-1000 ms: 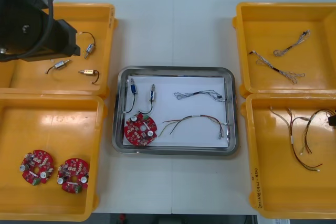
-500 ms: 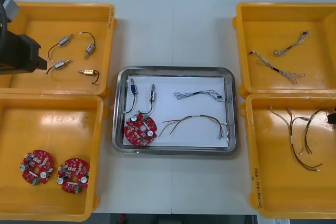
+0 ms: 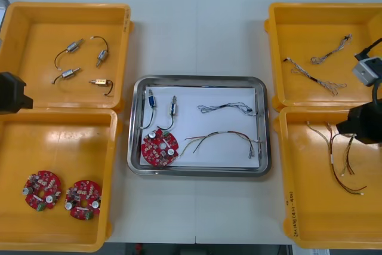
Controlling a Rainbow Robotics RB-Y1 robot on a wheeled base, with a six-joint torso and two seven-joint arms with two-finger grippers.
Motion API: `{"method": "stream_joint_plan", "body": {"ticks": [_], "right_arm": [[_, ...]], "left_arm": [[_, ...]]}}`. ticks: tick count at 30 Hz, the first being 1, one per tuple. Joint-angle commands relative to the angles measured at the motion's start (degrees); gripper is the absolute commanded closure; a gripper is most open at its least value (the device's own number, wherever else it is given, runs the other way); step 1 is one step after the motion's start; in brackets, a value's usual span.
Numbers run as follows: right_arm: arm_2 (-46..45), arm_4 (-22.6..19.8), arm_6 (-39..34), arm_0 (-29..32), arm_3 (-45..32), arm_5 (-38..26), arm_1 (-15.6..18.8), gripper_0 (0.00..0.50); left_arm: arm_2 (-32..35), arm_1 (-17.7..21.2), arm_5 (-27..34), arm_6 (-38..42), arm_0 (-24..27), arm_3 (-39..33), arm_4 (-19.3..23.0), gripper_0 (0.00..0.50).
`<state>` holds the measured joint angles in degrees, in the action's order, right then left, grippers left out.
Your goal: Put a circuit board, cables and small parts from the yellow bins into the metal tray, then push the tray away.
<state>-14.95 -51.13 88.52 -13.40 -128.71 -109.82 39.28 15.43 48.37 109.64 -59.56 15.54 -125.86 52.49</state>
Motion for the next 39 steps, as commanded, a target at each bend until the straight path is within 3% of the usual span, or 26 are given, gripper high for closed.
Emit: {"method": "stream_joint_plan", "body": {"ticks": [1, 14, 20, 32, 39], "right_arm": [[5.81, -3.36, -2.13, -6.64, -1.99, -0.18, 3.26, 0.000], [23.92, -5.12, -1.86, -20.26, -1.99, -0.18, 3.08, 0.000], [33.50, -5.03, -1.77, -25.36, -1.99, -0.18, 0.97, 0.000], [47.38, -2.75, -1.25, -30.19, -0.40, -0.18, -1.57, 0.000], [54.24, 2.53, -0.63, -32.21, 1.00, -0.18, -6.06, 0.000]], "left_arm": [[2.14, 2.69, 0.36, -4.69, -3.59, -1.84, 0.07, 0.066], [2.94, 3.48, 0.36, -6.53, -8.43, -1.84, -0.63, 0.069], [2.85, 3.92, 0.36, -7.59, -9.48, -2.10, -0.28, 0.067], [2.94, 3.83, 0.36, -7.68, -9.48, -2.10, -0.19, 0.067], [2.94, 3.83, 0.36, -7.68, -9.48, -2.10, -0.19, 0.067]]}}
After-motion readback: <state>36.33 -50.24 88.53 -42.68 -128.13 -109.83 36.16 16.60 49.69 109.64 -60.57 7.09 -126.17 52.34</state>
